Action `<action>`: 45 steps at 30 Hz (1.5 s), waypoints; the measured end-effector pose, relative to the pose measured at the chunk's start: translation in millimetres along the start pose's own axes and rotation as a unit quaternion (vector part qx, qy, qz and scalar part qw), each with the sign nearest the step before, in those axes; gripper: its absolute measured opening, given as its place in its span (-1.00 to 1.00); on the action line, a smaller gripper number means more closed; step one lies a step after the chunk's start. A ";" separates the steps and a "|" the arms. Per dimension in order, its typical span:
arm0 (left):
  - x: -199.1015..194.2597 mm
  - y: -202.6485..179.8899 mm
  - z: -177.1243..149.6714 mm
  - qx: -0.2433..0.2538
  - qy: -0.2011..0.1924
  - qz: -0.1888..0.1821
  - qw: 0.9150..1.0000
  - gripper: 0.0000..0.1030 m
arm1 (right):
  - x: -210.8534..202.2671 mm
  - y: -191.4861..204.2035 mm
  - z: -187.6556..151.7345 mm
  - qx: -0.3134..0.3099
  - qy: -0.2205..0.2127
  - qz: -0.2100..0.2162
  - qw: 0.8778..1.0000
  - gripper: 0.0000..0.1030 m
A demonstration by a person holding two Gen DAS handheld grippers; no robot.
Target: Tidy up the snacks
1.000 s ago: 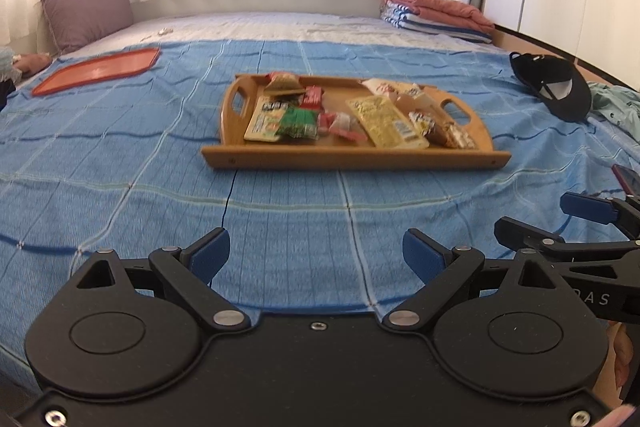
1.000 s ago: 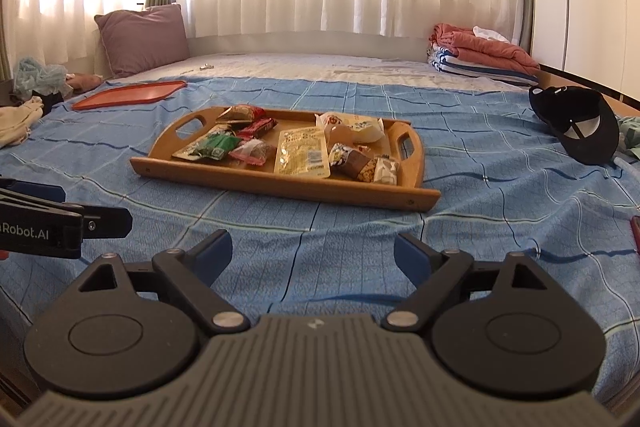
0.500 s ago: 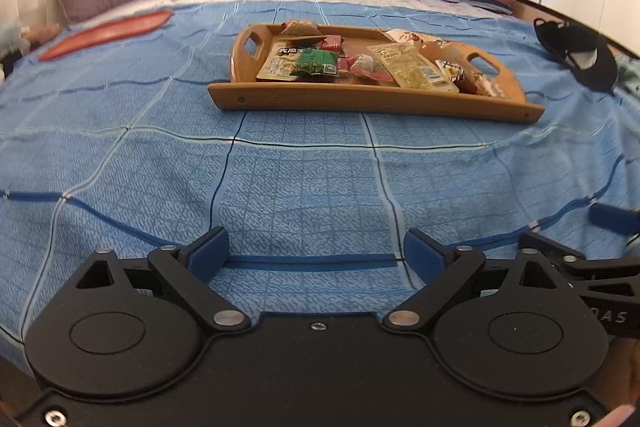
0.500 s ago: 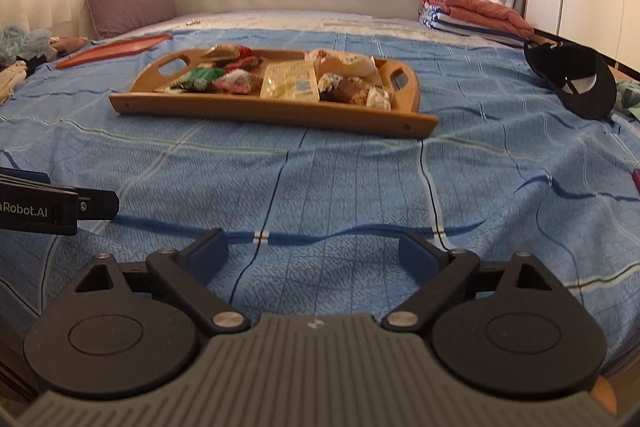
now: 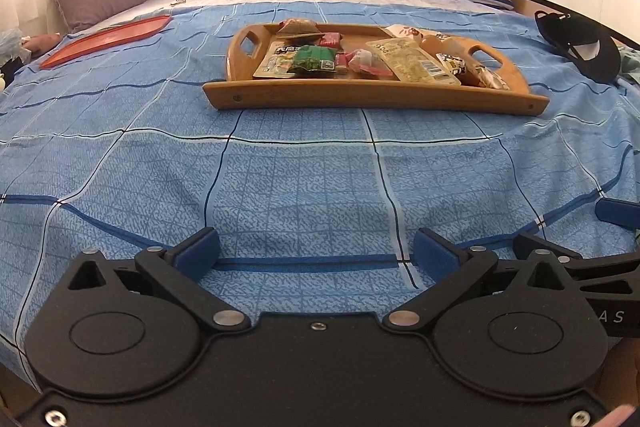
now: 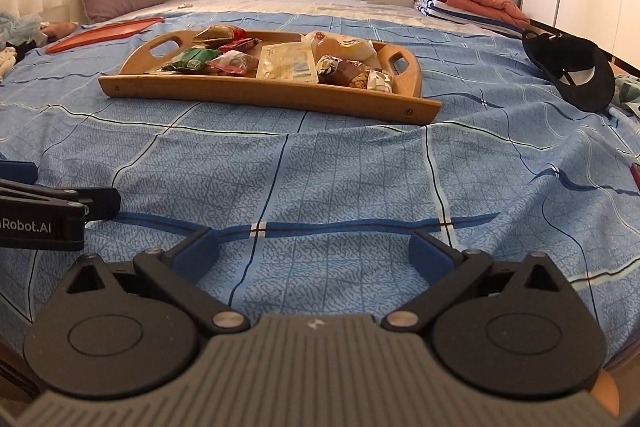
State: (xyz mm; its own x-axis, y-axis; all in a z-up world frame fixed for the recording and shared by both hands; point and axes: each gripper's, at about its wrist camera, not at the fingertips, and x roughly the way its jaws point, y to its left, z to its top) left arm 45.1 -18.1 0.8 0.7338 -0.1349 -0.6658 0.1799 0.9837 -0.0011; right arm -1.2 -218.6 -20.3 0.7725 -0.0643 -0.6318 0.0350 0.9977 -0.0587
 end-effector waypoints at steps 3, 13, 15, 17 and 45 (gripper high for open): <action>0.7 -0.5 0.6 -0.002 0.002 0.003 1.000 1.00 | 0.2 -0.3 0.2 0.000 0.001 0.002 1.000 1.00; 2.1 -3.2 -0.6 -0.008 -0.002 0.014 1.000 1.00 | 2.0 1.6 1.6 -0.006 0.007 -0.003 1.000 1.00; 2.6 -3.4 -0.2 -0.011 -0.001 0.014 1.000 1.00 | 2.2 1.5 1.8 -0.006 0.009 -0.002 1.000 1.00; 3.4 -3.4 0.7 -0.010 0.002 0.013 1.000 1.00 | 2.4 1.6 2.3 -0.007 0.011 -0.003 1.000 1.00; 4.3 -5.3 -0.8 -0.004 0.000 0.016 1.000 1.00 | 3.3 2.7 3.0 -0.009 0.013 -0.006 1.000 1.00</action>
State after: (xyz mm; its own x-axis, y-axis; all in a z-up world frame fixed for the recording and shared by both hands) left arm 46.7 -23.8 -2.7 0.7396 -0.1038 -0.6649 0.1516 0.9883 0.0143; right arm 3.4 -216.1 -20.3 0.7557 -0.0780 -0.6503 0.0328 0.9961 -0.0813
